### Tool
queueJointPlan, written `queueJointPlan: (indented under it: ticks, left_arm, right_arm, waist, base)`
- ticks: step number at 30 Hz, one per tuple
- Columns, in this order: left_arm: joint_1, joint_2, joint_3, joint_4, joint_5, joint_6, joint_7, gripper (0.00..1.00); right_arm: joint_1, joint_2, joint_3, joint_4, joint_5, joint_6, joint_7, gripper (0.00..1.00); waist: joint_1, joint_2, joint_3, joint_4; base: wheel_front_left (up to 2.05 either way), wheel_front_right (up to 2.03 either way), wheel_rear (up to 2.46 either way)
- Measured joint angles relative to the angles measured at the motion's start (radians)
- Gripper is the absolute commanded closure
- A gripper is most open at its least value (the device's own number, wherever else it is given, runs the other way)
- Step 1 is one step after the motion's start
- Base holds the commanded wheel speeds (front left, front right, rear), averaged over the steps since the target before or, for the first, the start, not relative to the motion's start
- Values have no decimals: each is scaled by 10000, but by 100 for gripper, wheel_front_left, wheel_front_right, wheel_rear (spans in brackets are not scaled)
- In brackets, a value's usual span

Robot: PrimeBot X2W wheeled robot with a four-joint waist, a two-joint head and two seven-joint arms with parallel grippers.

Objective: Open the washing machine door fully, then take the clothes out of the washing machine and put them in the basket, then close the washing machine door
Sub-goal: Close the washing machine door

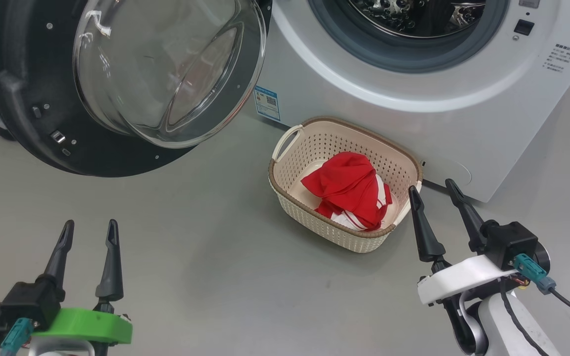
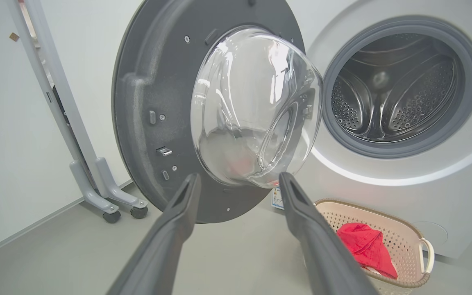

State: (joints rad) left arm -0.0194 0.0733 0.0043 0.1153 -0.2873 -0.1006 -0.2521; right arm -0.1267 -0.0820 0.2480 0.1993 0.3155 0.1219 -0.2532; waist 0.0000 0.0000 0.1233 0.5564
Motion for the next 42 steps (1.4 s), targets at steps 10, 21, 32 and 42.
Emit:
queueJointPlan:
  ticks: [10,21,32,42]
  left_arm:
    - [12,-38,0,0,63,-2,0,0]
    - [32,-52,0,4,161,-13,0,0]
    - [33,-88,0,-2,161,-27,0,0]
    - [35,-125,52,-2,161,-59,0,0]
  right_arm:
    - [-98,-63,13,65,90,0,0,0]
    - [-98,-71,36,111,100,0,0,0]
    - [-99,-100,46,144,173,0,0,0]
    - [-99,-105,73,148,186,0,0,0]
  waist:
    - [0,0,-69,-26]
    - [0,0,-113,-41]
    - [0,0,-138,-50]
    - [0,0,-141,-53]
  base:
    - [0,0,0]
    - [0,0,0]
    - [0,0,0]
    - [0,0,0]
